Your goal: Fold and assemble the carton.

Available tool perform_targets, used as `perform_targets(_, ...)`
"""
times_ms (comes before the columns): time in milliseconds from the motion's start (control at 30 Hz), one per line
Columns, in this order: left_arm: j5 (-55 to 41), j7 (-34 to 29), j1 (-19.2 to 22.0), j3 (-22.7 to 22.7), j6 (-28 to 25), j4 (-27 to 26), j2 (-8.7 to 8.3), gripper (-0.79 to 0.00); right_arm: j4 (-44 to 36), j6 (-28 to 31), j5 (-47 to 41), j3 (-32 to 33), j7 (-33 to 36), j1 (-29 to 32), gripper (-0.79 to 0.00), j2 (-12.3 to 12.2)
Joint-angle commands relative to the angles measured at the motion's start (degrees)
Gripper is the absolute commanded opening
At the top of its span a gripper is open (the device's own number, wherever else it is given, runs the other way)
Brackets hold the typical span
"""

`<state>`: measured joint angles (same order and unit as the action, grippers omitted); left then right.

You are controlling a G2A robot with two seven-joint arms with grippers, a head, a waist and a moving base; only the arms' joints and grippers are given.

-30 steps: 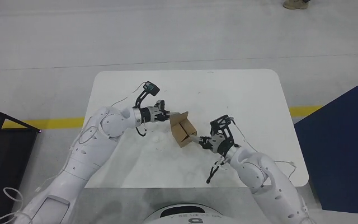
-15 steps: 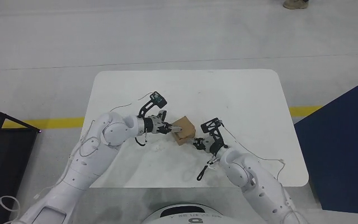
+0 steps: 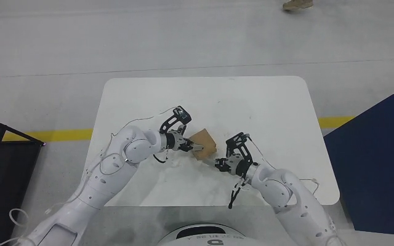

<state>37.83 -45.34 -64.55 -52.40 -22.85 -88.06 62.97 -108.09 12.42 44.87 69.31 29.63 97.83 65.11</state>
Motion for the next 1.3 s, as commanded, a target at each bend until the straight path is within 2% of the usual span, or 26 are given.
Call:
perform_targets(0,-0.92,-0.09,0.23,-0.03,0.06,0.33,0.07,0.0,0.51,-0.57,0.98,-0.22,-0.2,-0.57,-0.065,0.01)
perform_targets(267,-1.54,-0.63,0.11,-0.5,-0.18,0.64,-0.07,0.0,3.45,-3.8,7.47,-4.46,-0.65,-3.96,-0.089,0.56)
perform_targets(500,-2.02,-1.36,0.09,-0.28,-0.36,1.05,-0.07,0.0,5.77,-7.43,9.54,-7.02,-1.82,-6.79,-0.154,1.24)
perform_targets(533,-2.15,-1.45,0.13,-0.19,-0.4,1.14,-0.04,0.0,6.03,-7.68,9.83,-7.31,-1.85,-7.11,-0.185,1.31)
perform_targets(567,-2.54,-1.56,0.15,-0.12,-0.45,1.28,-0.02,0.0,6.23,-7.77,9.99,-7.59,-1.77,-7.36,-0.286,1.36)
perform_targets(633,-2.92,-1.77,0.32,-0.06,-0.51,1.59,0.02,0.0,6.4,-7.87,10.17,-7.96,-1.72,-7.71,-0.339,1.45)
perform_targets(1000,-4.46,-0.65,1.27,-0.95,-0.75,2.39,0.03,0.0,4.66,-10.86,9.27,-5.46,-3.0,-6.96,-0.329,1.35)
perform_targets(1100,-6.13,1.82,1.04,-2.95,0.85,2.62,-0.13,0.0,2.03,-10.86,2.05,-2.96,-4.43,-4.75,-0.323,1.33)
perform_targets(1267,-5.41,2.7,-0.78,-7.05,2.95,2.64,-1.09,0.0,-2.72,-8.03,-8.28,0.06,-6.89,-0.5,-0.24,1.19)
